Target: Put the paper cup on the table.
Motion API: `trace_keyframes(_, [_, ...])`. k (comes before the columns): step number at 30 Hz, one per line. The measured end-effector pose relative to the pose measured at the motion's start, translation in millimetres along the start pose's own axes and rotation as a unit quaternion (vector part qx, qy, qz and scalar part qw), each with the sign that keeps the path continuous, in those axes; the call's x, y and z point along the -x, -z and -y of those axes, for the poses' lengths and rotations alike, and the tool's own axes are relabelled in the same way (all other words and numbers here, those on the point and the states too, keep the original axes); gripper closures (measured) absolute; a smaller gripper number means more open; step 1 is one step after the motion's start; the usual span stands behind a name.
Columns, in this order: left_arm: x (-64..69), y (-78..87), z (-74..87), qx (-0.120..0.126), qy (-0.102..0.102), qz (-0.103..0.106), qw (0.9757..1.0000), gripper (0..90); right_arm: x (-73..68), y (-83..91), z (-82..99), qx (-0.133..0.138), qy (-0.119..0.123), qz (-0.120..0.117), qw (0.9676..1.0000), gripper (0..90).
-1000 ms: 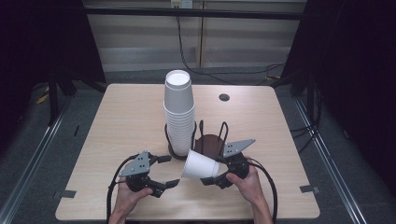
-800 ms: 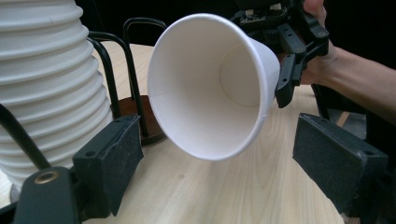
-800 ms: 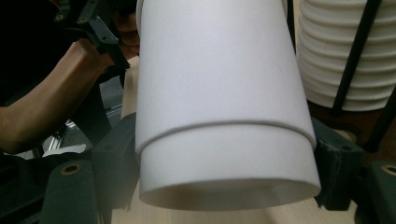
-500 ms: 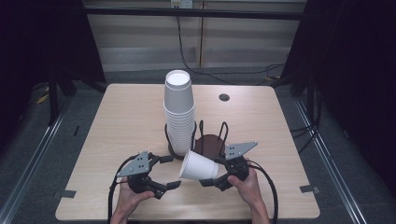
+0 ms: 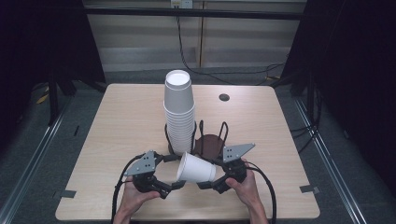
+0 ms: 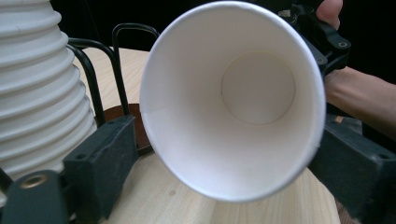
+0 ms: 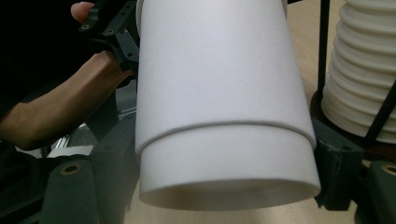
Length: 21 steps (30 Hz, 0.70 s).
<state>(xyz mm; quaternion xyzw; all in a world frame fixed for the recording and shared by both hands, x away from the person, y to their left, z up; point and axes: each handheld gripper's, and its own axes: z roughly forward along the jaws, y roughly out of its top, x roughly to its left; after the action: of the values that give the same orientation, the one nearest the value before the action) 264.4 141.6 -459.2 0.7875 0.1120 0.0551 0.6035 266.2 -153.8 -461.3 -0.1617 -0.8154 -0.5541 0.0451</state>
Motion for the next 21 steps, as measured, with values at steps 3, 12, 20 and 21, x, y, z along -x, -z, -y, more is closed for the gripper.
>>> trace_keyframes(3, [-1.0,-1.0,-1.4,-0.003,-0.002,-0.001,1.0000,3.8,-0.3,-1.5,-0.4,-0.001,0.002,-0.002,1.0000,23.6])
trace_keyframes(12, [-3.6,-4.8,-6.6,-0.005,-0.012,0.019,0.9997,0.0,-3.2,-10.0,-7.5,-0.015,0.015,-0.006,0.9998,23.5])
trace_keyframes(20, [-5.2,-8.8,-5.5,0.001,-0.003,0.032,0.9995,0.0,-3.6,-13.3,-10.9,-0.019,0.019,-0.010,0.9996,23.5])
trace_keyframes(21, [-5.2,-8.8,-5.5,0.001,-0.003,0.032,0.9995,0.0,-3.6,-13.3,-10.9,-0.019,0.019,-0.010,0.9996,23.5])
